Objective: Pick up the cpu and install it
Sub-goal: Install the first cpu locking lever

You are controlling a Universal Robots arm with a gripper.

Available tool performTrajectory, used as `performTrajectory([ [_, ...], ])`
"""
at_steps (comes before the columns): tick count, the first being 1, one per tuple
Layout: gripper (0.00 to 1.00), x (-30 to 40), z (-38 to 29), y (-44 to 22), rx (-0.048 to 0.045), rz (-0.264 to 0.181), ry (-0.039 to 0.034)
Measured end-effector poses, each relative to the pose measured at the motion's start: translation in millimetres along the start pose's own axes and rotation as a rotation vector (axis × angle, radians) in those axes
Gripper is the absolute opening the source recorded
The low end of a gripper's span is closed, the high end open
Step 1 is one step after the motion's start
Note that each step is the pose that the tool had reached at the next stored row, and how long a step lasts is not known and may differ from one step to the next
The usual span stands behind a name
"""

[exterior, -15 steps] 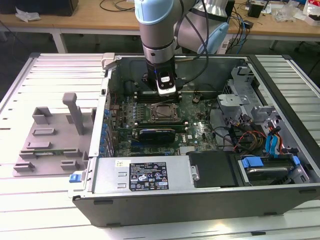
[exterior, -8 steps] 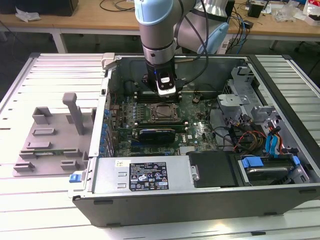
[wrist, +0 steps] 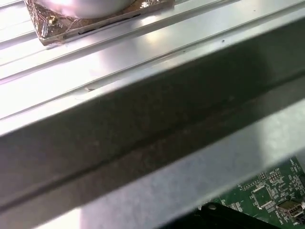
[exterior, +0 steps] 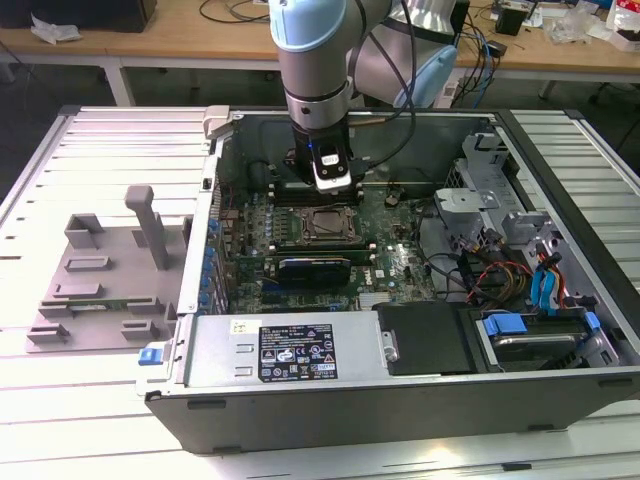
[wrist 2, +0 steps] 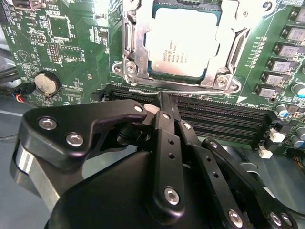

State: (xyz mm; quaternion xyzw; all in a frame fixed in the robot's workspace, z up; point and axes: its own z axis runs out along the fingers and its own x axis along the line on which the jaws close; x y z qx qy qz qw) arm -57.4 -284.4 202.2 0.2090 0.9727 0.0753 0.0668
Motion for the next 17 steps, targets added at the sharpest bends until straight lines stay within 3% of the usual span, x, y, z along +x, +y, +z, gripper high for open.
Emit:
performTrajectory([
  [1,0.11,-0.1,0.2,0.0,0.0007,0.000,-0.0004],
  [4,0.11,-2.0,1.8,0.7,0.0186,-0.003,-0.0079],
  [7,0.11,-6.4,2.9,2.6,0.0192,-0.003,-0.0085],
  [17,0.11,-7.4,3.3,1.4,0.0191,-0.003,-0.0086],
])
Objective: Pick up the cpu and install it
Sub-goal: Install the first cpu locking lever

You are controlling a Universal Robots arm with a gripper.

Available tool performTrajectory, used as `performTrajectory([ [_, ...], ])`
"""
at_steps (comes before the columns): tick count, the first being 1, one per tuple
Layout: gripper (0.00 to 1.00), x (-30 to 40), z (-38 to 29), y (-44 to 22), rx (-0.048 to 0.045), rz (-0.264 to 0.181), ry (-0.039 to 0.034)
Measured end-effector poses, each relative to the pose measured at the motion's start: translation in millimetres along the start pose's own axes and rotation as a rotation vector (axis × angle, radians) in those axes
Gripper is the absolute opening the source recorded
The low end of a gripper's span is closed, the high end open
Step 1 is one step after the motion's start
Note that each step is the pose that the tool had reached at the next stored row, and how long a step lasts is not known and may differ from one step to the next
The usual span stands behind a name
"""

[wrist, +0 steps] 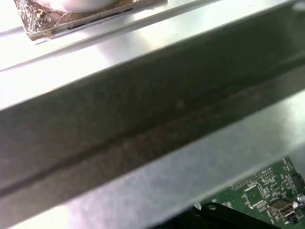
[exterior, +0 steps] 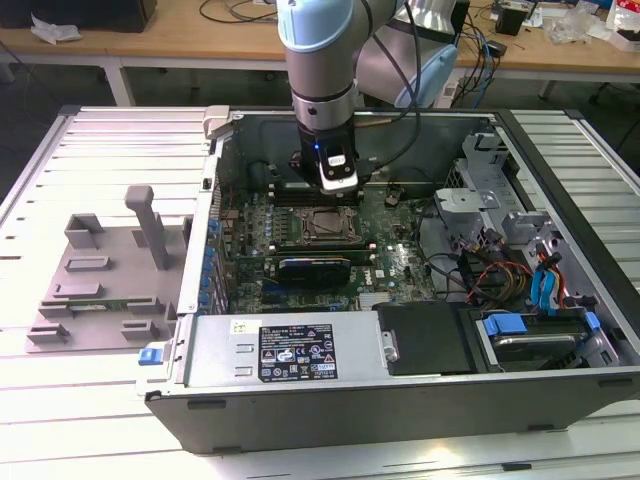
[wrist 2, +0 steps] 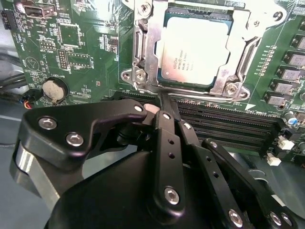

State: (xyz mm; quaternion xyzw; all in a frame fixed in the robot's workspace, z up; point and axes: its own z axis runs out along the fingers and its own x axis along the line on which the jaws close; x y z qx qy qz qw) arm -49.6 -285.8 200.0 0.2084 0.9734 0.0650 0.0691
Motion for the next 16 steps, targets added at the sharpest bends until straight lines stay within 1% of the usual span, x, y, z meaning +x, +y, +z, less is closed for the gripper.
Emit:
performTrajectory([
  [6,0.11,-0.3,0.5,-0.8,-0.0010,0.000,0.0006],
  [9,0.11,-0.4,0.4,-0.9,-0.0097,0.002,0.0044],
  [10,0.11,-0.6,-1.6,-0.6,-0.0099,0.002,0.0045],
  [11,0.11,-1.1,-6.1,0.1,-0.0090,0.001,0.0041],
  [12,0.11,-1.8,-12.1,1.0,-0.0066,0.001,0.0031],
  [14,0.11,-2.8,-21.2,2.5,-0.0018,0.000,0.0010],
  [15,0.11,-2.9,-22.6,2.8,0.0035,0.000,-0.0015],
  [16,0.11,-3.0,-23.3,2.8,0.0152,-0.003,-0.0065],
])
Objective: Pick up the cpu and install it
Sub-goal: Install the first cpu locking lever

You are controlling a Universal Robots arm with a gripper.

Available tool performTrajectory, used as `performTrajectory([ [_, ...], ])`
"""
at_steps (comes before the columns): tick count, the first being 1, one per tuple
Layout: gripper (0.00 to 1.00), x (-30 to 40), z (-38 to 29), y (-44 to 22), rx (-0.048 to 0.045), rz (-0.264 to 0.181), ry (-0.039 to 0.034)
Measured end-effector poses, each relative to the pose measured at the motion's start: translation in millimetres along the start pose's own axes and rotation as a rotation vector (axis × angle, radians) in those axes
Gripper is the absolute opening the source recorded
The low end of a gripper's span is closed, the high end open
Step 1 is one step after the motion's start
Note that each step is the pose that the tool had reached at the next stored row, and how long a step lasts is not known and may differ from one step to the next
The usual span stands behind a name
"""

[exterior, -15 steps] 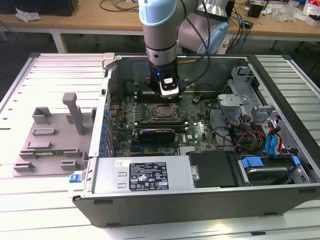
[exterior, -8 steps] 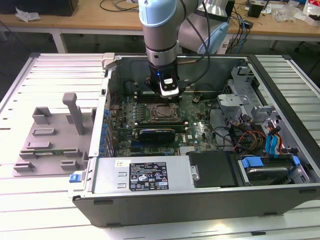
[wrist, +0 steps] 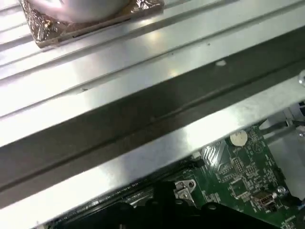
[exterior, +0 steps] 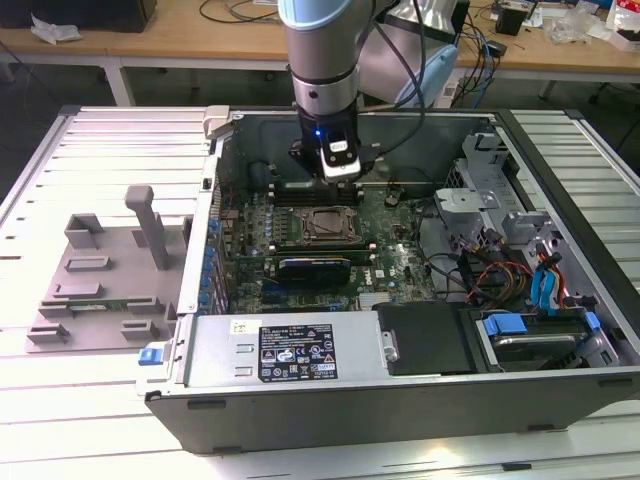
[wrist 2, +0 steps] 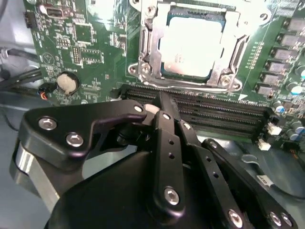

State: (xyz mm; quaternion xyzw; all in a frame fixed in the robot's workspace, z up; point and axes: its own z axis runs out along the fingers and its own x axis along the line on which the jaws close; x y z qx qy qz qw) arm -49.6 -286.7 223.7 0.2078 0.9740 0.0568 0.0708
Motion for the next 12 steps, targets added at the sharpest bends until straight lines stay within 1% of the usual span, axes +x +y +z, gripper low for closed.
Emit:
performTrajectory([
  [1,0.11,-0.2,-0.3,-0.2,0.0230,-0.004,-0.0101],
  [2,0.11,-0.3,-0.4,-0.7,0.0354,-0.006,-0.0155],
  [3,0.11,-0.7,-0.4,-1.4,0.0444,-0.008,-0.0196],
  [4,0.11,-1.1,-0.5,-2.3,0.0499,-0.009,-0.0218],
  [5,0.11,-1.7,-0.6,-3.6,0.0527,-0.009,-0.0231],
  [8,0.11,-6.7,-1.7,-15.6,0.0540,-0.010,-0.0237],
  [10,0.11,-8.7,-2.4,-21.6,0.0540,-0.010,-0.0236],
  [11,0.11,-9.2,-2.6,-24.0,0.0539,-0.010,-0.0237],
  [12,0.11,-9.3,-2.7,-24.9,0.0539,-0.010,-0.0236],
])
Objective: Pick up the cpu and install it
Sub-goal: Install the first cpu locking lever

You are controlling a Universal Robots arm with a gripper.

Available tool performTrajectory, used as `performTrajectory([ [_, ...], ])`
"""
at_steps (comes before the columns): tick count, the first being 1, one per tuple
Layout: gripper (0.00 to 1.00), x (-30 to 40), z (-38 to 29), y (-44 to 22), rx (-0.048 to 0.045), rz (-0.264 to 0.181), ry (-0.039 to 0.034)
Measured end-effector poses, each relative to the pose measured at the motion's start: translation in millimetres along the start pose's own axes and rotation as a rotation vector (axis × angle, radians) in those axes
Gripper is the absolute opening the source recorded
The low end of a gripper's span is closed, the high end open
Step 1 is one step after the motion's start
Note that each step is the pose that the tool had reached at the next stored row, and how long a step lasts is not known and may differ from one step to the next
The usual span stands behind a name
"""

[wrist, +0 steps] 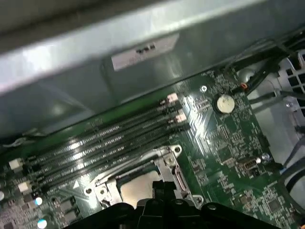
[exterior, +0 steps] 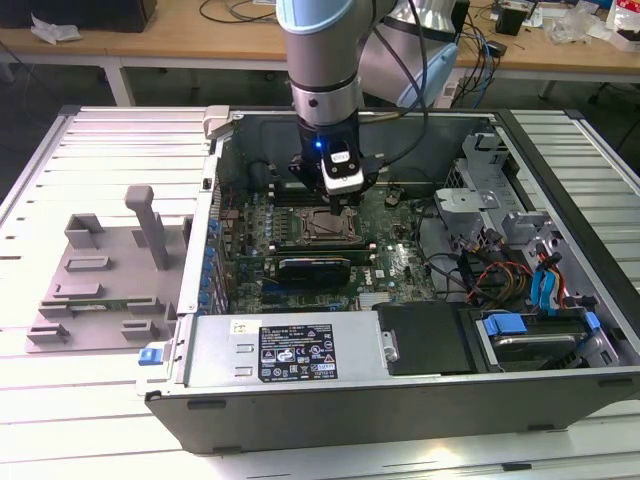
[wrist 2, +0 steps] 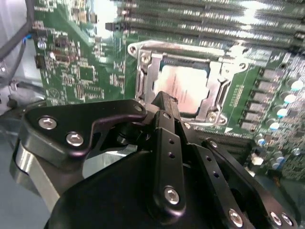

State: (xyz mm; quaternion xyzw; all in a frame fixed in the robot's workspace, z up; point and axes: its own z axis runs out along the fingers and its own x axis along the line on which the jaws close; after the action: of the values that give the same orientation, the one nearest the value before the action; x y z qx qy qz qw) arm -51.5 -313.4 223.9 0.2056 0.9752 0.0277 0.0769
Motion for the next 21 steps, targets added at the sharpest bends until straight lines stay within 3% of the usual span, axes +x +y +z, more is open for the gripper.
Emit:
performTrajectory([
  [3,0.11,0.1,-0.1,-0.2,0.0004,0.000,0.0006],
  [4,0.11,-0.1,0.1,-0.2,0.0097,0.001,0.0211],
  [5,0.11,-0.5,0.3,0.0,0.0254,0.001,0.0567],
  [9,0.11,-0.5,0.3,0.0,0.0260,0.001,0.0581],
  [16,0.11,-0.1,2.5,-0.2,0.0171,-0.198,0.0680],
  [19,0.11,-0.1,3.6,-0.3,0.0218,-0.258,0.0694],
  [21,0.11,0.0,3.7,-0.3,0.0336,-0.279,0.0680],
])
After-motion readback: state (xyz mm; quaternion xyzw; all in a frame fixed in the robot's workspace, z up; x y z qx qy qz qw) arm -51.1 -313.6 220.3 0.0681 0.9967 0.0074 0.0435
